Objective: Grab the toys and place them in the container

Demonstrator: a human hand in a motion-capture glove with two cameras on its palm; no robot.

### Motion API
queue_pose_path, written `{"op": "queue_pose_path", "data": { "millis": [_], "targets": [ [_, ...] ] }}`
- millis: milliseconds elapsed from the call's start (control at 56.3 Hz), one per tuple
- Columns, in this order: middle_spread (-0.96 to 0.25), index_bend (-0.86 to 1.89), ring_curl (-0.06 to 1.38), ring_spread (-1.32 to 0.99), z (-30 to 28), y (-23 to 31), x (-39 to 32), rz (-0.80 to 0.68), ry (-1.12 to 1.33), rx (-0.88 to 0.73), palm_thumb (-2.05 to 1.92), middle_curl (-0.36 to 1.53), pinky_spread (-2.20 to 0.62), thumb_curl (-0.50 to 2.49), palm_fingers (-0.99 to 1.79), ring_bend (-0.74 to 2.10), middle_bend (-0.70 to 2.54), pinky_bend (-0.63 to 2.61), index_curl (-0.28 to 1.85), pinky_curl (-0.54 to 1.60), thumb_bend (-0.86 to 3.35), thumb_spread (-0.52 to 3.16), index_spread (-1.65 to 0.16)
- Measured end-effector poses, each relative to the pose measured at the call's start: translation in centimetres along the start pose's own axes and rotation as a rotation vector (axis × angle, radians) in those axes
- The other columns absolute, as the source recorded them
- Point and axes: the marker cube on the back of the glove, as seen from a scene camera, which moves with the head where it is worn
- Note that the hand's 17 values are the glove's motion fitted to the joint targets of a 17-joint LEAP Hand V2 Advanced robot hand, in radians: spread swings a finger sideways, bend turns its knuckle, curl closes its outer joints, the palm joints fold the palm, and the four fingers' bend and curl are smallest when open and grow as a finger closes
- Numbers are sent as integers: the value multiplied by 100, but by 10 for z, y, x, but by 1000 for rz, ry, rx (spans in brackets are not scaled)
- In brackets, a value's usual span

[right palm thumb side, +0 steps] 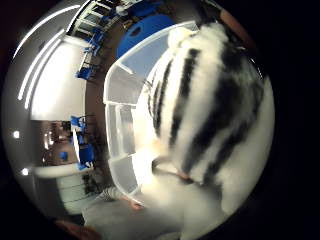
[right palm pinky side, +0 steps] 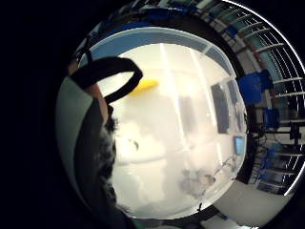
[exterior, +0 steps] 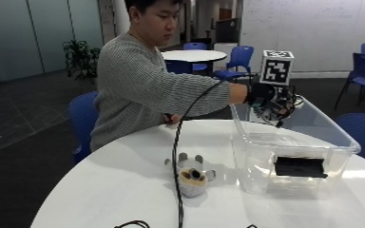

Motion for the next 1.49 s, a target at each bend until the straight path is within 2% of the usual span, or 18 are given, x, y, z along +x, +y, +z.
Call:
{"op": "queue_pose_path", "data": {
  "millis": [71,160,213,356,516,676,782,836,889,942,996,1262,1493],
  "targets": [
    [-29,2,74,-45,2,2,2,19,13,-69,40,91,-36,105,38,137,85,132,77,56,-10,69,-41],
    [-28,0,70,-40,3,9,6,-13,35,-134,23,83,-30,91,-12,127,67,139,67,57,-8,90,-38],
    [-26,5,63,-33,1,14,8,-34,24,-143,13,74,-19,82,-36,106,49,138,59,54,-9,97,-37],
    [-22,6,51,-23,-10,27,13,-34,-3,-111,3,63,-5,67,-32,80,32,126,47,47,-4,108,-35],
    [-19,4,45,-17,-28,58,31,-37,-27,-62,1,56,1,56,-23,68,23,116,35,42,-3,113,-33],
    [-18,7,42,-14,-45,114,68,-61,-118,-37,-1,52,3,48,-17,62,19,109,28,38,-3,116,-33],
    [-18,11,40,-14,-48,177,113,-81,-94,2,-5,49,4,43,-14,59,18,105,26,37,-5,119,-34],
    [-18,12,40,-14,-43,206,140,-41,-33,32,-6,48,4,40,-13,57,18,103,25,36,-5,119,-34],
    [-18,13,39,-14,-36,228,169,63,17,46,-7,47,4,38,-11,56,18,101,25,35,-6,120,-34],
    [-18,15,38,-14,-32,244,197,177,-9,37,-7,46,4,35,-9,54,18,99,25,34,-6,120,-35],
    [-18,15,38,-13,-25,257,215,231,-26,24,-7,46,4,33,-8,53,18,97,26,34,-6,120,-35],
    [-17,14,36,-12,11,260,234,272,7,-9,-5,42,5,27,-6,49,18,95,26,33,-5,122,-36],
    [-17,15,34,-12,103,246,241,328,-1,-157,-4,39,5,25,-8,46,17,95,26,33,-3,124,-36]
  ]
}}
